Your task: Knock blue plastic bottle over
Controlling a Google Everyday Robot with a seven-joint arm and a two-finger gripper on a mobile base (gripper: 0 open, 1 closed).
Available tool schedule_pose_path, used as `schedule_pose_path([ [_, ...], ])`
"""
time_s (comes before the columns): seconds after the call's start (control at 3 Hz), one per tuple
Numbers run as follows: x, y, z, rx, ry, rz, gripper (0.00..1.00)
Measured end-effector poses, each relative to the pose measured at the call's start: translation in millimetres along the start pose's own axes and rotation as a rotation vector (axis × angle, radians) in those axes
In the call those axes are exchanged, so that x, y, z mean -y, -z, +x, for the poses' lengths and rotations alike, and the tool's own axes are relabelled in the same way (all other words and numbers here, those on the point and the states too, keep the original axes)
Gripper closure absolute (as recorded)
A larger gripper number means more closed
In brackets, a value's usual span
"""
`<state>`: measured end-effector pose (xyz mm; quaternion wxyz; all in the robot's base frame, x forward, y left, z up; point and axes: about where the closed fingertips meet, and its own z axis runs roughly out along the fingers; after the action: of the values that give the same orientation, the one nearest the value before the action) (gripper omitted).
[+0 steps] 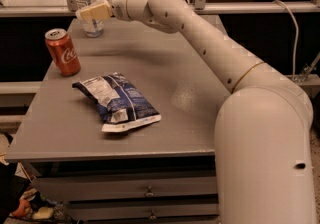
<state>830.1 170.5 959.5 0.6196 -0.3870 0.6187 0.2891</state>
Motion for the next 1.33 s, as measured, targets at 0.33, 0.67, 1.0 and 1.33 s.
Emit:
schedule_pose_path([
  [0.33,6.5,-15.9,13.4,-0.039,-0.014,0.025,0.00],
  [0.67,16.6,-24.4,21.9,-0.079,-0.020,0.023,0.00],
  [1.0,25.1,-35.9,27.5,-0.095,-0.034,0.001,0.00],
  [1.33,27.5,-42.2,28.4,-0.095,-0.040,-0.016,0.00],
])
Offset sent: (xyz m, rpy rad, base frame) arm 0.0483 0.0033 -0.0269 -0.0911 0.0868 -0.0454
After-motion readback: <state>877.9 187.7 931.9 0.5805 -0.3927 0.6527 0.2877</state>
